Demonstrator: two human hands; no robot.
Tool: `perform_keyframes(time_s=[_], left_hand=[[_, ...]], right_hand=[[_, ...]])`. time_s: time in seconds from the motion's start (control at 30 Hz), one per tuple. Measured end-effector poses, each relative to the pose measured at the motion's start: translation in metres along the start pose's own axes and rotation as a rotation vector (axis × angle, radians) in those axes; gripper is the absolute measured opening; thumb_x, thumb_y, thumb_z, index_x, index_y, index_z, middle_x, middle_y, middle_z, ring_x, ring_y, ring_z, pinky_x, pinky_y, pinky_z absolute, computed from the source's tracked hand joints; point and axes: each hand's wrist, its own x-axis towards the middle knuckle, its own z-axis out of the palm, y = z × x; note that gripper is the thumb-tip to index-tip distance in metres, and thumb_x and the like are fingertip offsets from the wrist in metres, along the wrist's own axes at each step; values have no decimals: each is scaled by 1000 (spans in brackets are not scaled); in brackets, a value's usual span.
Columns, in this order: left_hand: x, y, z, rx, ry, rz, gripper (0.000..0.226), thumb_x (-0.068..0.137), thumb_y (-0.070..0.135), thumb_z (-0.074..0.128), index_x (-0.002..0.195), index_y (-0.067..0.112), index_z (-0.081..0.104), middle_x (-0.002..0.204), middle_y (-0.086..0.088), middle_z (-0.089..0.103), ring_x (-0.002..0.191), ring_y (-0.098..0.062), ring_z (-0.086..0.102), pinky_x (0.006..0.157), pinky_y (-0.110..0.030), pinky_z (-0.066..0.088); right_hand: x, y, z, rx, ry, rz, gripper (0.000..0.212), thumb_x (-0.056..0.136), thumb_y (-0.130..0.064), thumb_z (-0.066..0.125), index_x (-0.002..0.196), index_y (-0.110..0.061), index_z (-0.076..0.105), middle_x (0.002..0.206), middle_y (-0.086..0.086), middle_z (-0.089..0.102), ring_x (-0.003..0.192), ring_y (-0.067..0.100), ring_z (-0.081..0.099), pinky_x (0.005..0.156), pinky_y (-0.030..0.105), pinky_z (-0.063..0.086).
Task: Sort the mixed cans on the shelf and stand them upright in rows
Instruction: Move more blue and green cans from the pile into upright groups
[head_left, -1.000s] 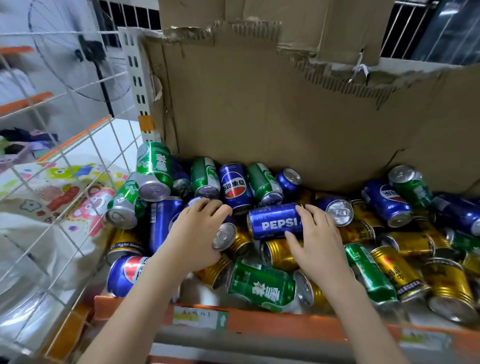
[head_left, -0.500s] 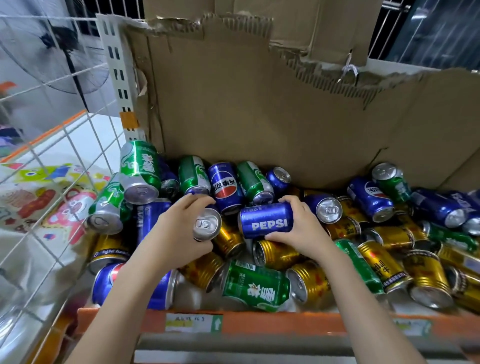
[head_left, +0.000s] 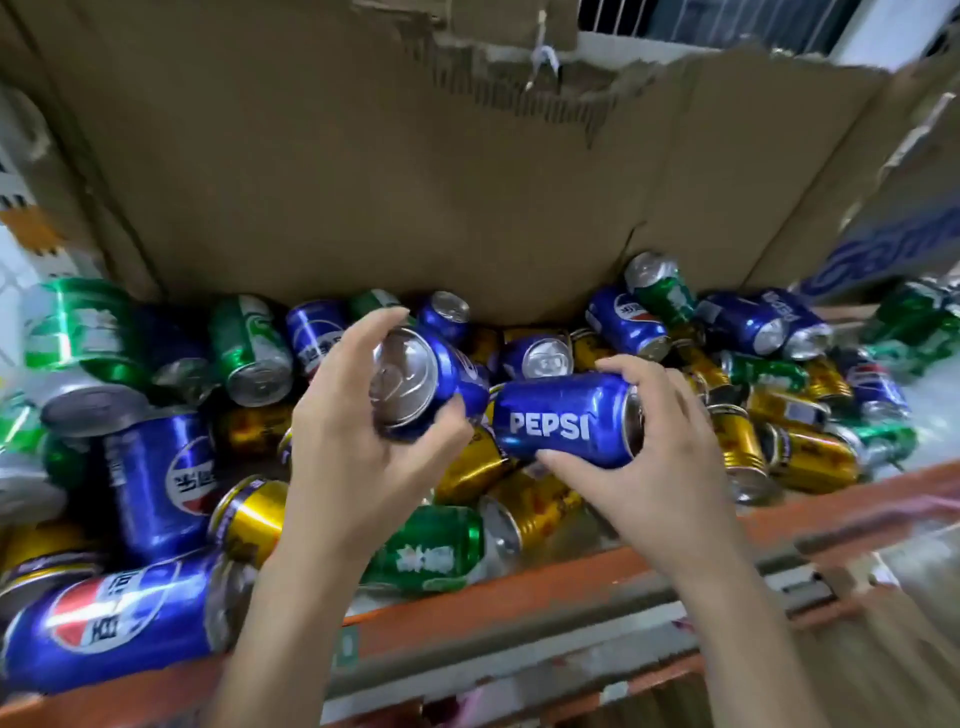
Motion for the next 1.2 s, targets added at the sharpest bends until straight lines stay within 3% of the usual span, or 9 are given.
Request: perform_keyframes(time_s=[0.07,0.17,0.27,0.33,0.4,0.5,0.7,0.9,1.2], left_hand=[[-13,20,27,-108,-37,-21,51,69,38,57,117,22,50,78,18,57,70,8,53,67,-1,36],[-37,46,73,-190,-158,-58,59,67,43,56,124,32,45,86,27,59,78,11,56,69,1,36],[-60,69,127,-183,-310,-70,61,64,49,54,123,32,49,94,21,59,82,4,57,71,0,37],[-74,90,166,-198,-368,-85,53,63,50,56,113,33,47,91,20,59,81,6,57,67,-1,38],[-89,119,208,-215,-420,-95,48,66,42,68,107,31,44,87,21,57,81,11,56,63,-1,39],[-114,167,275,-248,-493,-96,50,69,27,75,106,27,41,86,23,53,80,18,53,61,-1,40],[-164,258,396,-327,-670,-137,60,46,61,71,94,41,42,92,22,56,84,9,58,67,-11,49],[-181,300,476,-289,-725,-108,56,54,39,86,92,40,44,91,22,55,88,10,55,65,-5,45],[-141,316,626,-265,-655,-141,52,59,35,83,96,40,46,96,17,58,87,1,58,71,-13,50]], right_hand=[[-23,19,-23,45,81,37,73,58,-30,85,114,-41,40,111,-12,37,97,-8,44,67,1,39],[-52,57,-56,29,218,94,76,54,-13,88,112,-34,44,110,-3,40,97,-28,36,70,-9,29],[-79,109,-93,-46,313,162,76,51,-8,89,113,-27,50,107,1,44,89,-20,39,74,-11,25],[-98,148,-118,-89,311,223,80,53,-10,88,116,-34,45,109,-4,41,87,-7,41,74,-6,31],[-117,189,-144,-118,288,301,83,56,-15,87,117,-42,38,112,-7,39,92,7,48,71,7,39],[-144,250,-187,-173,278,353,82,56,-15,87,118,-39,38,116,-4,42,98,18,53,71,29,48],[-174,346,-267,-288,273,428,79,56,-24,86,119,-38,41,115,-2,44,96,24,58,70,31,51],[-173,425,-318,-274,323,512,75,59,-28,86,120,-36,42,113,-1,44,89,21,57,67,33,52],[-103,556,-353,-231,278,495,82,57,-20,86,125,-34,44,115,-1,48,97,18,55,69,3,32]])
